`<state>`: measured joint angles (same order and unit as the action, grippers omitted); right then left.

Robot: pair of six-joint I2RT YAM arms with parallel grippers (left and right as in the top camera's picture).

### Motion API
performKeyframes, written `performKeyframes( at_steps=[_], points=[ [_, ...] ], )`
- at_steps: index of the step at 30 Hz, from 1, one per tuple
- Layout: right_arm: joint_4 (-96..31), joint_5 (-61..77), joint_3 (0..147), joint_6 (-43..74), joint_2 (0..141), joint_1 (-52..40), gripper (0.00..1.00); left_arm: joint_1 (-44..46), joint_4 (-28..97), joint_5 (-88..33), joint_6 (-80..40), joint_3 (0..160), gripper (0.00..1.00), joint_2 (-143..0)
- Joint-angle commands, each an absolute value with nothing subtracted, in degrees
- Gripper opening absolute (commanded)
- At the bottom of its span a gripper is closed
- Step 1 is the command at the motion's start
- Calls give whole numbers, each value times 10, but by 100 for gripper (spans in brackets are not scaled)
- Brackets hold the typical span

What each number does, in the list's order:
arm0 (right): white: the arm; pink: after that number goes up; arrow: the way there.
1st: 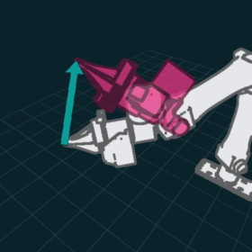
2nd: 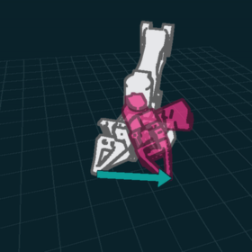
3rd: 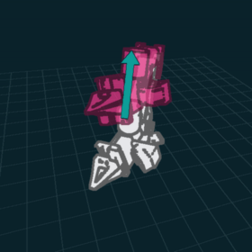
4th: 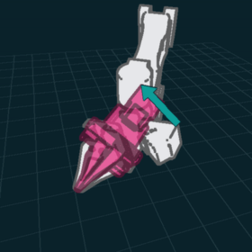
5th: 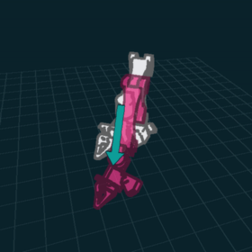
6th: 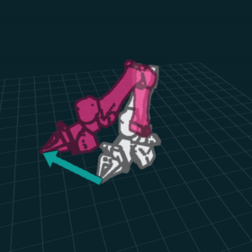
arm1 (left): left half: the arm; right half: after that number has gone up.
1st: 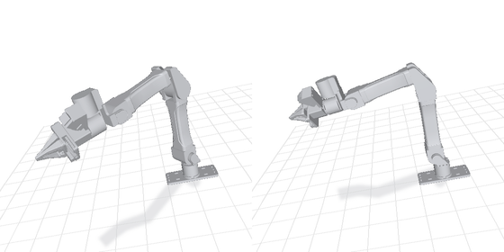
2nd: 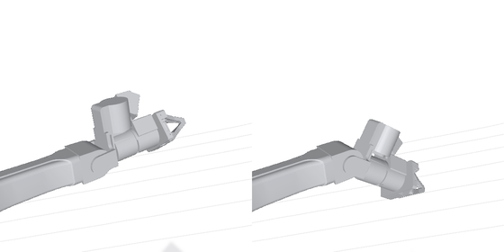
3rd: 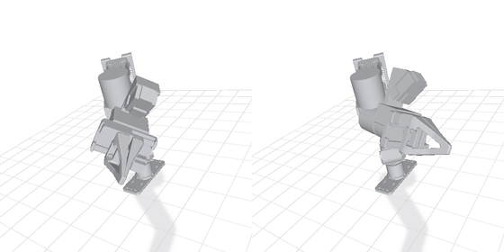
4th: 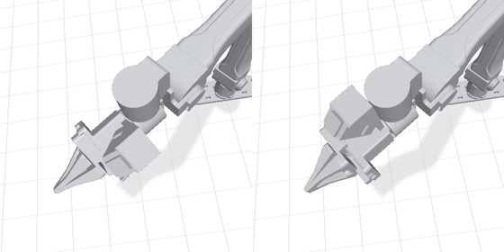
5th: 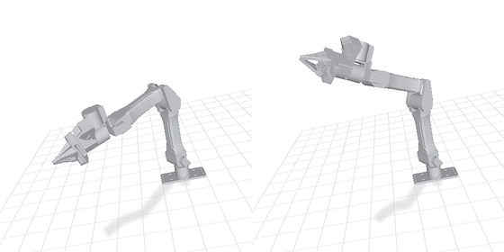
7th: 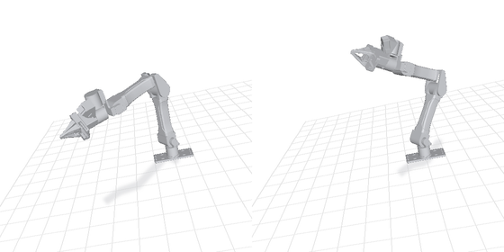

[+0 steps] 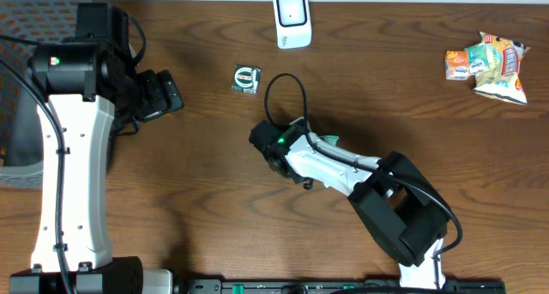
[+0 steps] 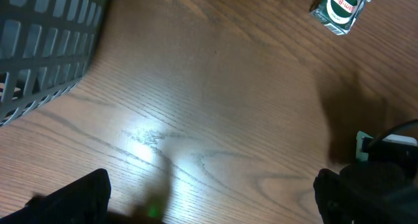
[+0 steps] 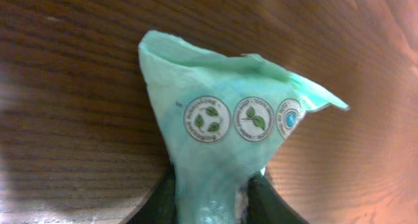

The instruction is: Scan the item barcode

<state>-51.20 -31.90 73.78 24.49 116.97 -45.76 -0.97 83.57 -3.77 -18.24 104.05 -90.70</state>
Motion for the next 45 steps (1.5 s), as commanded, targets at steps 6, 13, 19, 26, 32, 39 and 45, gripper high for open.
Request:
performKeyframes(
  at_steps=[6,13,19,26,32,39,45],
  points=[
    [-546,-175,802,189,1161,-409,1,-11,837,-36,-190,1038,98,-908],
    [-625,182,938,42,1150,-327,1,-11,837,-36,-190,1038,98,-908],
    [-629,545,920,-70,1154,-243,1,-11,837,-36,-190,1038,98,-908],
    [-538,688,758,-72,1155,-191,1,-11,837,-36,-190,1038,98,-908],
    [-441,687,653,-15,1155,-133,3,-11,837,-36,-190,1038,98,-908],
    [-431,573,637,31,1155,-47,29,-11,837,-36,-190,1038,98,-908],
    [-459,515,656,42,1155,14,41,-11,837,-36,-190,1038,98,-908]
  ],
)
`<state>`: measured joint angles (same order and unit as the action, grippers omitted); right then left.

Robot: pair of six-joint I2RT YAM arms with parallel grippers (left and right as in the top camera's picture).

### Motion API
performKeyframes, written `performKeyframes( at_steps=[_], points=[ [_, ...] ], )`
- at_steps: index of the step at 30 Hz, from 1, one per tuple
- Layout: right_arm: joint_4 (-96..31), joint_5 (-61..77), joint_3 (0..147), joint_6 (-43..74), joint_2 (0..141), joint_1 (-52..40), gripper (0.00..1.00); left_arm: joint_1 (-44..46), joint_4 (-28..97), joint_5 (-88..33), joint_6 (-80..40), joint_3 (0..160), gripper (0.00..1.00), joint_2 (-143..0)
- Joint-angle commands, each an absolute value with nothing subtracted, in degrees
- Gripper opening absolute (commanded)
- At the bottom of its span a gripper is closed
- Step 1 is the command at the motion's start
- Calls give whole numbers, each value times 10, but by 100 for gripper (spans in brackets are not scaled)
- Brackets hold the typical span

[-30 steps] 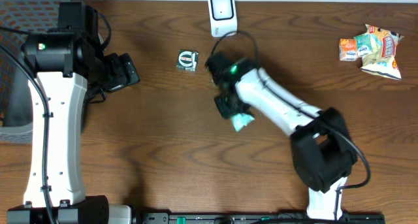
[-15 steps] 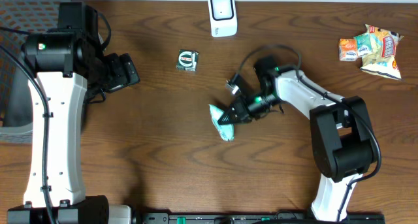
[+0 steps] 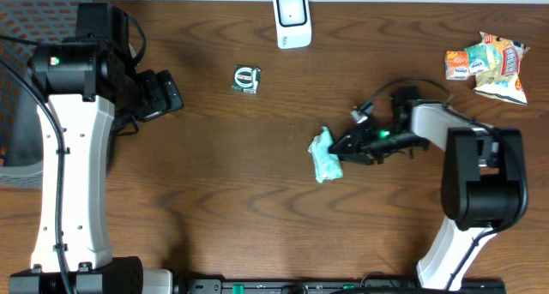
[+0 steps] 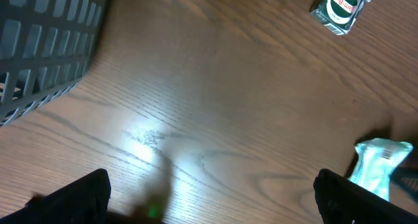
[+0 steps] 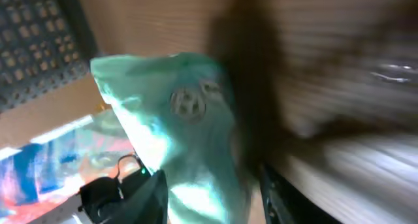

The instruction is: Scan the item barcode

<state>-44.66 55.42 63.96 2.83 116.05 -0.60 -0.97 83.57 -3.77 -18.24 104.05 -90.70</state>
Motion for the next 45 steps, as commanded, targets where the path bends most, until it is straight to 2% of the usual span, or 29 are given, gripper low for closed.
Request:
performKeyframes(
  at_steps=[1,7,11,17,21,25,30,32,33,34,39,45],
  points=[
    [-476,502,667,42,1155,22,41,-11,837,-36,-190,1038,98,-908],
    [-597,459,754,-21,1155,31,43,-11,837,-36,-190,1038,98,-908],
    [-630,404,771,-31,1155,20,47,-11,837,-36,-190,1038,98,-908],
    [-624,361,747,-31,1155,-11,49,-11,837,-36,-190,1038,98,-908],
    [-581,311,709,11,1155,-37,53,-11,837,-36,-190,1038,98,-908],
    [-528,322,675,23,1155,-48,57,-11,837,-36,-190,1038,98,-908],
    [-496,342,659,23,1155,-69,49,-11,837,-36,-190,1038,98,-908],
    [-493,347,659,23,1155,-86,16,-11,837,-36,-190,1038,98,-908],
    [-489,347,659,23,1155,-92,5,-11,837,-36,-190,1038,98,-908],
    [-485,347,659,23,1155,-98,1,-11,837,-36,-190,1038,98,-908],
    [-479,411,681,-9,1154,-110,1,-11,837,-36,-190,1038,98,-908],
    [-543,439,784,-86,1137,-110,1,-11,837,-36,-190,1038,98,-908]
  ],
)
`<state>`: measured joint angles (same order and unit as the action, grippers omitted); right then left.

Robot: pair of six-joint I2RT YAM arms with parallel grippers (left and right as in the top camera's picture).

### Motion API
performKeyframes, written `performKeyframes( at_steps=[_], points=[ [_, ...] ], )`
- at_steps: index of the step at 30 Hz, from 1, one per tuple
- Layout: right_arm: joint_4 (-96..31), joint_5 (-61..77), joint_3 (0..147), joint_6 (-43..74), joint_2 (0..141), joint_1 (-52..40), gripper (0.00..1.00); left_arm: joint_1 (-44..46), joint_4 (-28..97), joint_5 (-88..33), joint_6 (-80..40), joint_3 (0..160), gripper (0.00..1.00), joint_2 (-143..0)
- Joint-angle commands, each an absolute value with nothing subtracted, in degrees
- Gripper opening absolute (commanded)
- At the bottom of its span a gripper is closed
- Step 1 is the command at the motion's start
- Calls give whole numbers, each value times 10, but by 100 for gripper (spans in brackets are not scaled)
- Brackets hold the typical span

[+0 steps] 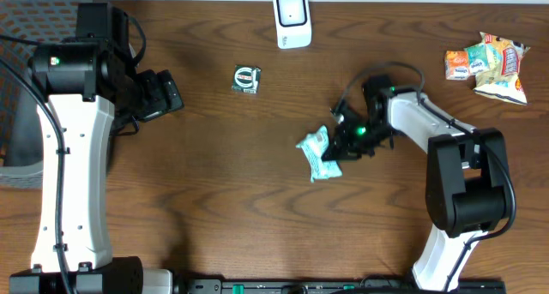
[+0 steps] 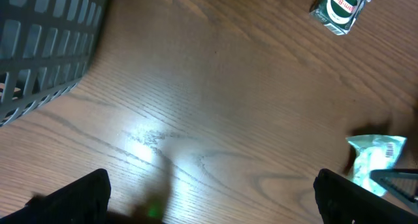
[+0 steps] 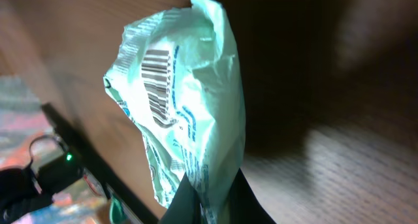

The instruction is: Scan the item barcode

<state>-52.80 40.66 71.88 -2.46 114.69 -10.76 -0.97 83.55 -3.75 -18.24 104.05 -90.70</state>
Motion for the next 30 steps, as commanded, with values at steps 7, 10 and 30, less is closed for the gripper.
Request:
performKeyframes(
  at_steps=[7,10,30],
  points=[
    [-536,438,896,-125,1076,-121,1,-11,837,-36,-190,1038,98,-908],
    [-474,424,901,-125,1040,-134,1,-11,837,-36,-190,1038,98,-908],
    [-400,314,901,-112,998,-211,1,-11,837,-36,-190,1038,98,-908]
  ],
)
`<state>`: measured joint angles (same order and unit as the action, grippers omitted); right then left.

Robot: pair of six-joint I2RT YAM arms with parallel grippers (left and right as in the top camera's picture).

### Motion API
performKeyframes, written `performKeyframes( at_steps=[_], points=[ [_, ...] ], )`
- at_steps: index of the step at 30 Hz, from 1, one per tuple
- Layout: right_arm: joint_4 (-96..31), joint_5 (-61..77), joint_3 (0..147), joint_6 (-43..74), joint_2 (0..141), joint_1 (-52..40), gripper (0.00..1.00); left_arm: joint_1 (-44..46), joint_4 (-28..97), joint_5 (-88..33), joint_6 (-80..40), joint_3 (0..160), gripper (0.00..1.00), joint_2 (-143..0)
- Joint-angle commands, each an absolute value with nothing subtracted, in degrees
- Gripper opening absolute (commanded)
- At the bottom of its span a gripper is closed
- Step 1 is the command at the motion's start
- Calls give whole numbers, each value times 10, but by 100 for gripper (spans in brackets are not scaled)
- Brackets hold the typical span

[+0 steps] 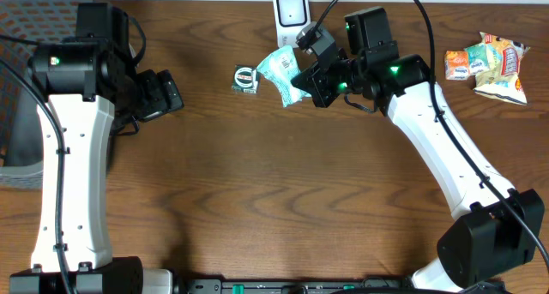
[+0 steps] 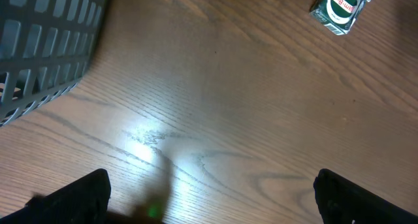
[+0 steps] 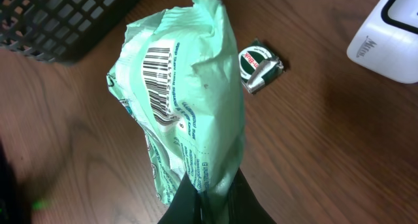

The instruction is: Scan the item barcode

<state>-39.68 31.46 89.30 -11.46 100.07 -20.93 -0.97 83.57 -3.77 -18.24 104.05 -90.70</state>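
My right gripper is shut on the bottom of a light green packet, held in the air. Its barcode faces the right wrist camera. In the overhead view the green packet hangs just below and left of the white scanner at the table's far edge, with the right gripper behind it. A corner of the scanner shows at the upper right of the wrist view. My left gripper is open over bare table at the left, its dark fingertips wide apart.
A small green-and-white round-label pack lies left of the held packet, also seen as the small pack. A pile of snack bags sits at the far right. A dark mesh basket stands at the left edge.
My right gripper has carried the green packet from low over the table's middle up and back to just in front of the scanner. The left arm has not moved.
At first my right gripper held the green packet at the table's middle, under the arm. Then the arm had swung right with the packet lying low beside it, then tilted showing its barcode. Now the packet hangs by the scanner.
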Motion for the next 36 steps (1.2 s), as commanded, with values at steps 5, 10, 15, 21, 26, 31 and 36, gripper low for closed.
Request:
performKeyframes(
  at_steps=[5,10,15,21,26,31,36],
  points=[
    [-405,314,901,-112,998,-211,1,-11,837,-36,-190,1038,98,-908],
    [-415,314,899,-112,998,-211,1,-11,837,-36,-190,1038,98,-908],
    [-418,294,890,-112,998,-211,1,-11,837,-36,-190,1038,98,-908],
    [-422,44,863,-76,1013,-225,1,-11,837,-36,-190,1038,98,-908],
    [-424,-214,844,-29,1046,-244,1,-11,837,-36,-190,1038,98,-908],
    [-442,-442,834,20,1111,-265,1,-11,837,-36,-190,1038,98,-908],
    [-466,-500,834,47,1175,-287,1,-11,837,-36,-190,1038,98,-908]
  ],
)
